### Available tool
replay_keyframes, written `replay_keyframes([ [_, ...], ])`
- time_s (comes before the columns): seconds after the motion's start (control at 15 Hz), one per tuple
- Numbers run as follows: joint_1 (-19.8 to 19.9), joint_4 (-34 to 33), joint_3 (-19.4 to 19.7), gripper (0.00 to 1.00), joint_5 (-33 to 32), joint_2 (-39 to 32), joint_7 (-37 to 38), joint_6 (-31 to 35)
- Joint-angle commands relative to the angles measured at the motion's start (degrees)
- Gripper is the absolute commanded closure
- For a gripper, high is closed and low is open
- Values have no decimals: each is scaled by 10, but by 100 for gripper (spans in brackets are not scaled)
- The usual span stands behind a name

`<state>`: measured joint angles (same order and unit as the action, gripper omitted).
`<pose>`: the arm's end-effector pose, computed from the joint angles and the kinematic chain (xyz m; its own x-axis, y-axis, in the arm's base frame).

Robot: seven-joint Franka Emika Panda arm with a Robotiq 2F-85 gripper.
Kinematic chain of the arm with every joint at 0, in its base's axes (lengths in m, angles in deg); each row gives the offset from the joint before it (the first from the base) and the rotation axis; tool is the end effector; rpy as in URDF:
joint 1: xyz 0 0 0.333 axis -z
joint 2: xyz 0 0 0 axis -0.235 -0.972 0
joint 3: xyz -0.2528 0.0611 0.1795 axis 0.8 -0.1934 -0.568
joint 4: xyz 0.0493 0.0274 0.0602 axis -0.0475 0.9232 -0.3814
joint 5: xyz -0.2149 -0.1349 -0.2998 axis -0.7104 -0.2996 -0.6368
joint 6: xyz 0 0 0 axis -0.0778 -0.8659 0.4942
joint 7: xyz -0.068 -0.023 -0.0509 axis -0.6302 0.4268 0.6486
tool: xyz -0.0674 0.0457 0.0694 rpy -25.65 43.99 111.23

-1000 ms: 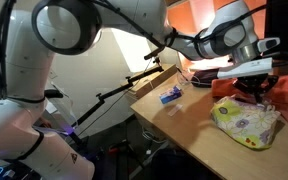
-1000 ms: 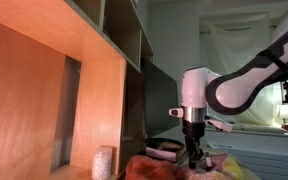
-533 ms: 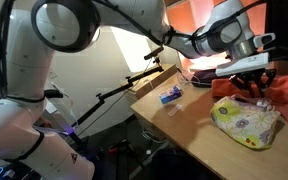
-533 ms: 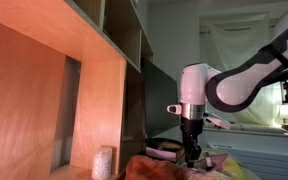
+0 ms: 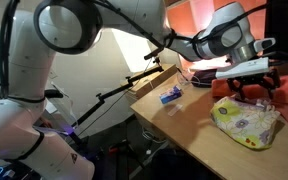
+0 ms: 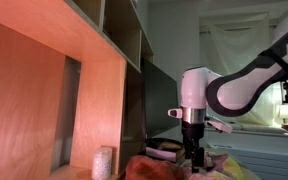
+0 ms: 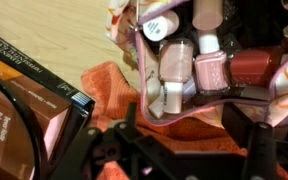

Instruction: Take the blue and the orange nail polish bottles out of the little bag

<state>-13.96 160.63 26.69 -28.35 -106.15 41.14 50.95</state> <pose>0.7428 0.0103 0.1884 0.8022 0.5966 -0.0224 0.5839 -0.7762 0.2377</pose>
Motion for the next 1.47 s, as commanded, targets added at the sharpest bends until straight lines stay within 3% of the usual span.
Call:
replay_keyframes([
  [0.0, -2, 4, 3, 0, 1, 6, -2, -14],
  [0.27, 0, 0, 1, 0, 3, 0, -5, -17],
  [0.33, 0, -1, 1, 11, 4, -1, -6, -17],
  [0.4, 1, 0, 0, 10, 4, -1, -6, -17],
  [0.47, 0, 0, 0, 18, 4, -1, -6, -17],
  [0.6, 0, 2, 2, 17, 3, 0, -2, -14],
  [0.67, 1, 3, 1, 41, 4, 0, -4, -14],
  [0.73, 0, 3, 2, 14, 4, 0, -2, -13],
  [0.8, 1, 5, 1, 26, 4, 1, -2, -12],
  [0.93, 2, 7, 1, 35, 5, 2, -2, -10],
  [1.27, 2, 13, 2, 18, 4, 7, 0, -5],
  [1.4, 4, 16, 2, 34, 5, 7, -2, -4],
])
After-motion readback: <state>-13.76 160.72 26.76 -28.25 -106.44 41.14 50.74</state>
